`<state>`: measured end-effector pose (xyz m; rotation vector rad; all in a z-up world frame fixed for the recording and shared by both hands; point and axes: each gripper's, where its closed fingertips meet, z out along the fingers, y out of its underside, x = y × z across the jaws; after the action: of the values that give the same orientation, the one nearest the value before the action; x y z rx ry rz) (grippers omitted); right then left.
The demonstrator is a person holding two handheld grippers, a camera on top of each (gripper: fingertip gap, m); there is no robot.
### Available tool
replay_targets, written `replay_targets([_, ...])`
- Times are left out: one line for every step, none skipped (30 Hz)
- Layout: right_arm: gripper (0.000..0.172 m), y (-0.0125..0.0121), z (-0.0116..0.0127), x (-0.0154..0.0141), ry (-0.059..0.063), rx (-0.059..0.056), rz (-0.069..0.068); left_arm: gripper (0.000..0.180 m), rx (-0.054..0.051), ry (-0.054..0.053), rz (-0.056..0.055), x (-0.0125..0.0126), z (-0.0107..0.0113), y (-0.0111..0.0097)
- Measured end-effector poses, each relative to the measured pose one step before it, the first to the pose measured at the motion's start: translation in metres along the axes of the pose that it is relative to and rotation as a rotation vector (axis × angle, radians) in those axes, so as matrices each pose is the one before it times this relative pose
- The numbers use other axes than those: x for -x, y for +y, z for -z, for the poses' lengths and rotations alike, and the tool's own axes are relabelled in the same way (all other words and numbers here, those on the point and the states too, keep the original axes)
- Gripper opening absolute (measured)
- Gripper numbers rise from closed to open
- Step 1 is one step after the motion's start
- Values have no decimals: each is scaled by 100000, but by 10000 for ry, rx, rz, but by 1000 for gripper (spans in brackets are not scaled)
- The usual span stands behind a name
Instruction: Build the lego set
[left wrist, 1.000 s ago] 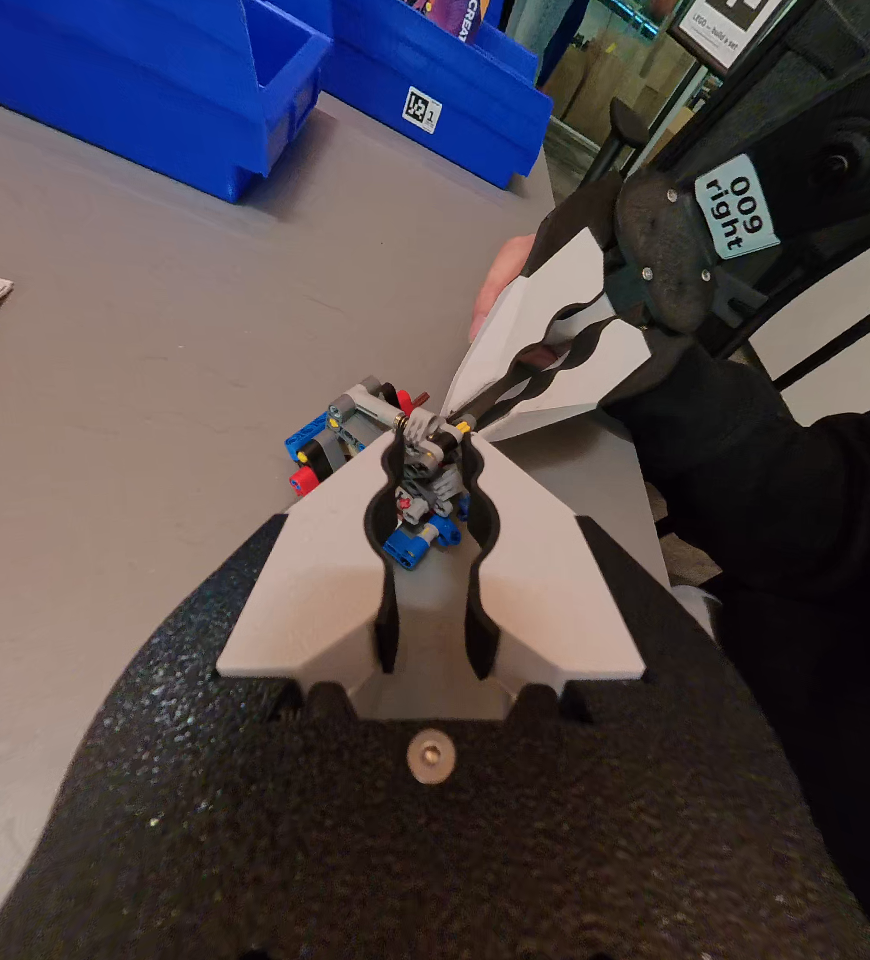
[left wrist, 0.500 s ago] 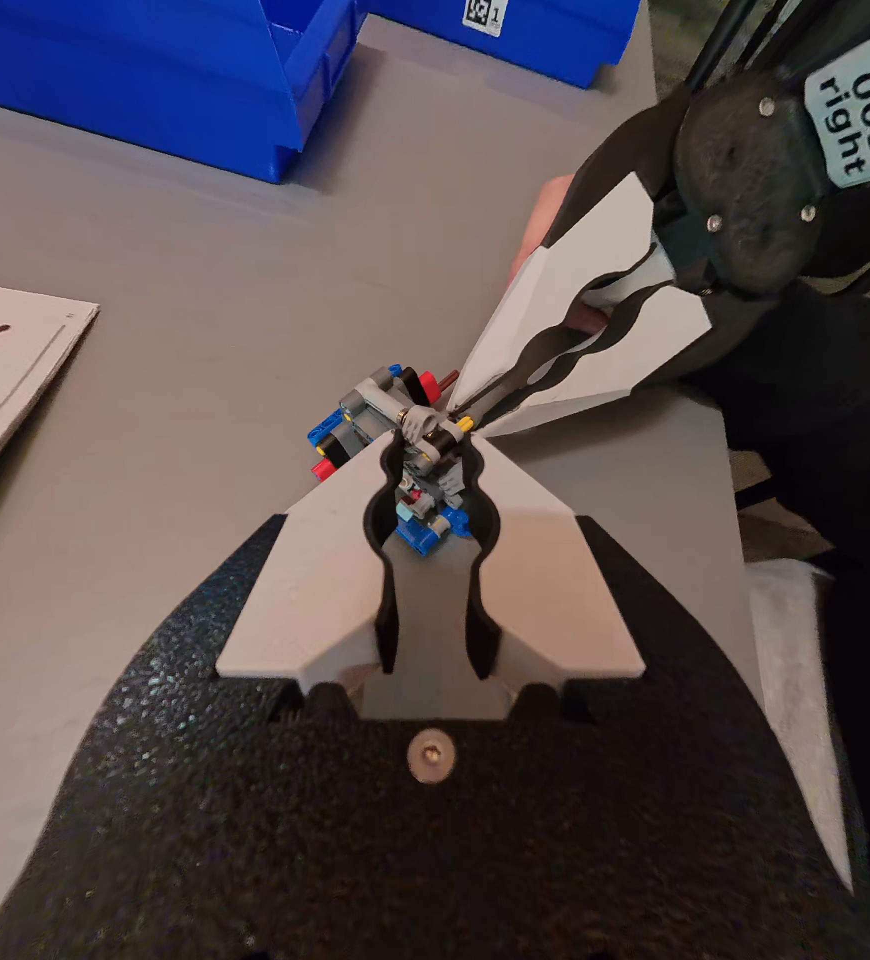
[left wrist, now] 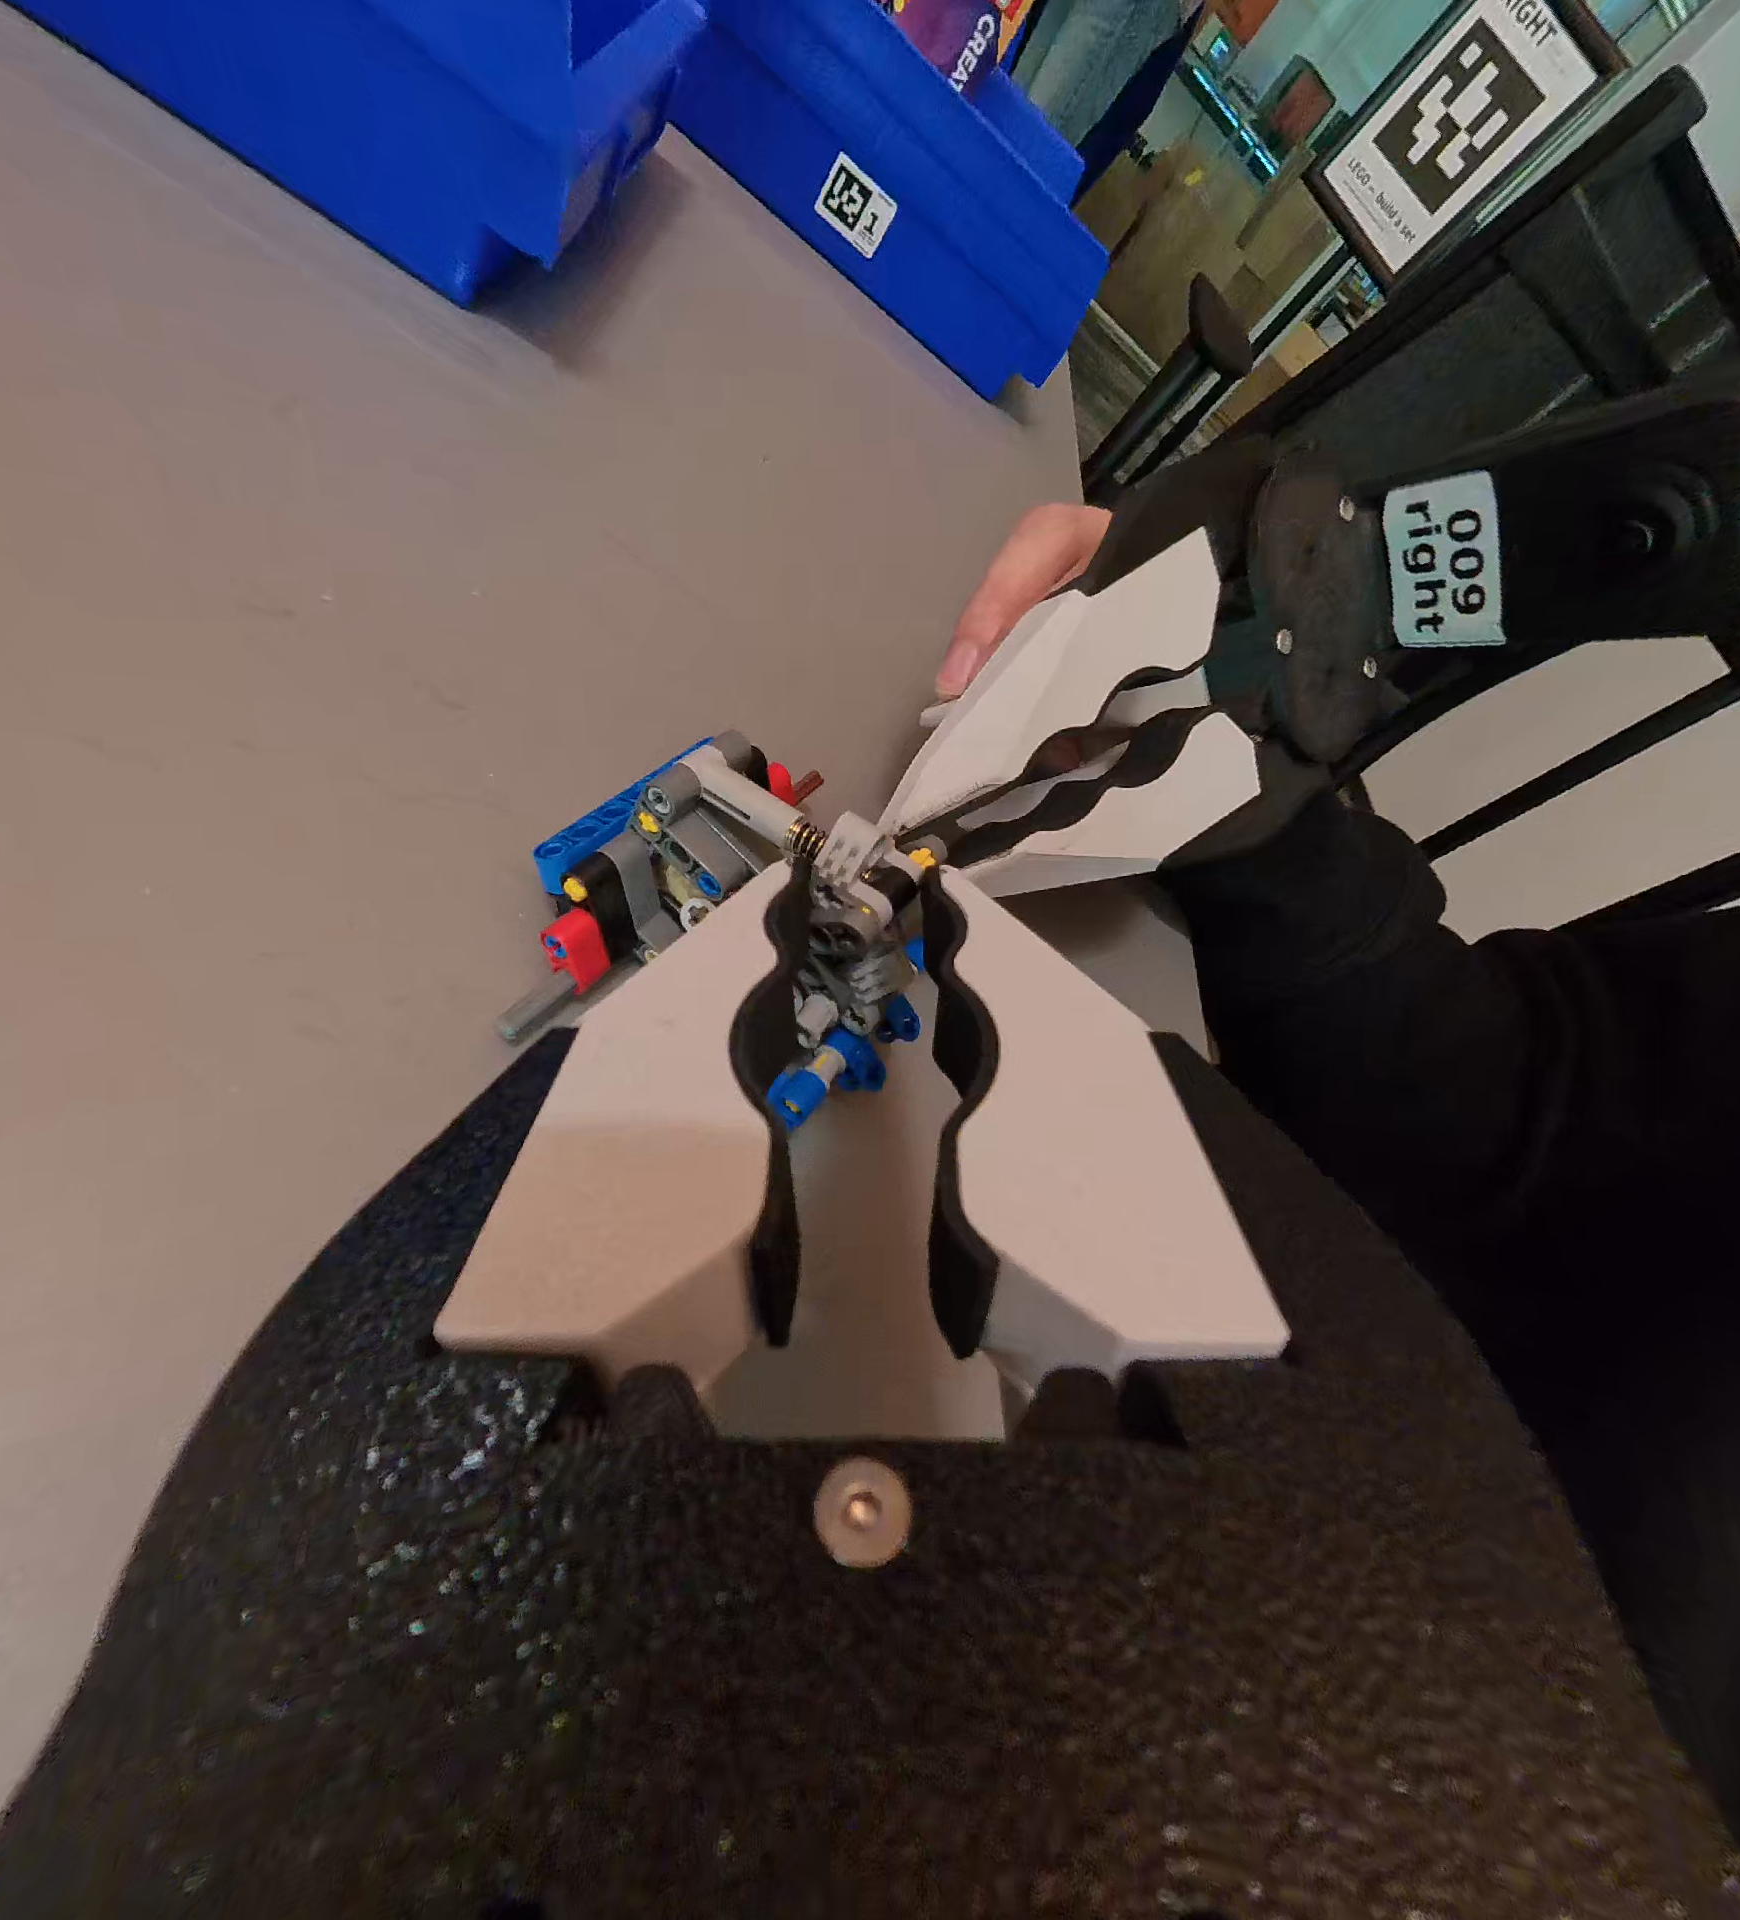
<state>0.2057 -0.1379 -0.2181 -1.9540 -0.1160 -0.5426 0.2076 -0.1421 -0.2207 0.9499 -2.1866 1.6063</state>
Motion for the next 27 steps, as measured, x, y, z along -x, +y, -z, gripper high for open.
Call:
replay_targets([4,-5,5,-6,7,3,-10,18,37,1,133,-5,-3,23])
replay_targets([4,-26,-27,-2,15,2,-12,17,75,-22,93,18,39,16])
replay_targets([4,-14,-58,-12,26,37,22,18,109,-94,-60,42,55,26])
replay_targets([4,-13,-75,10,9,96,48,17,138,-163,-183,46,67,46])
replay_targets([4,2,-68,16,6,134,83,17,164,-189,-217,32,53,56])
replay_targets([4,8,-42,38,-2,140,121,17,197,-176,-236,8,55,75])
replay_targets([4,11,-36,45,-11,103,76,18,193,-143,-226,17,49,53])
replay_targets([4,2,-28,3,-4,13,0,17,147,-110,-192,24,19,-2])
replay_targets([4,7,-1,-10,-4,-76,-77,17,91,-76,-137,21,-11,-12])
replay_targets([4,32,44,-26,22,-104,-42,17,52,-69,-72,-2,-62,-37])
replay_targets([4,48,46,-36,51,-47,63,17,53,-120,-127,1,-58,-28])
replay_targets([4,24,39,2,38,25,131,17,81,-157,-226,-8,-23,-9])
replay_targets([4,-7,23,-9,1,27,33,18,81,-150,-242,13,4,-1])
replay_targets([4,-11,-5,-14,-7,-24,-42,18,24,-100,-241,39,-5,14])
replay_targets([4,-8,12,-13,-5,-90,-62,18,-92,16,-184,-7,13,-12])
replay_targets([4,8,20,-12,4,-117,-99,18,-167,146,-5,-30,15,9])
replay_targets([4,14,63,-22,0,-71,-48,18,-228,284,226,-73,46,-18])
replay_targets([4,47,52,-32,5,24,7,20,-274,427,426,-195,90,-109])
replay_targets([4,14,45,-2,0,-4,4,20,-243,398,457,-107,115,-97])
replay_targets([4,-4,5,-11,5,-21,-8,20,-196,307,355,6,162,-57])
replay_targets([4,-11,-41,-23,23,5,19,20,-156,230,256,75,159,-70])
replay_targets([4,-17,-44,-5,15,0,8,20,-105,177,196,84,191,-79])
replay_targets([4,-10,-36,-12,7,3,0,21,-73,74,183,190,204,-111])
replay_targets([4,-7,-17,-4,6,1,-2,21,-96,48,194,191,216,-188])
replay_targets([4,-1,0,0,0,-1,-1,21,-92,10,240,234,196,-223])
replay_targets([4,5,-3,-13,5,1,-3,21,-36,3,270,234,161,-187])
replay_targets([4,10,-1,-37,30,10,-5,21,-38,181,199,-54,127,-212])
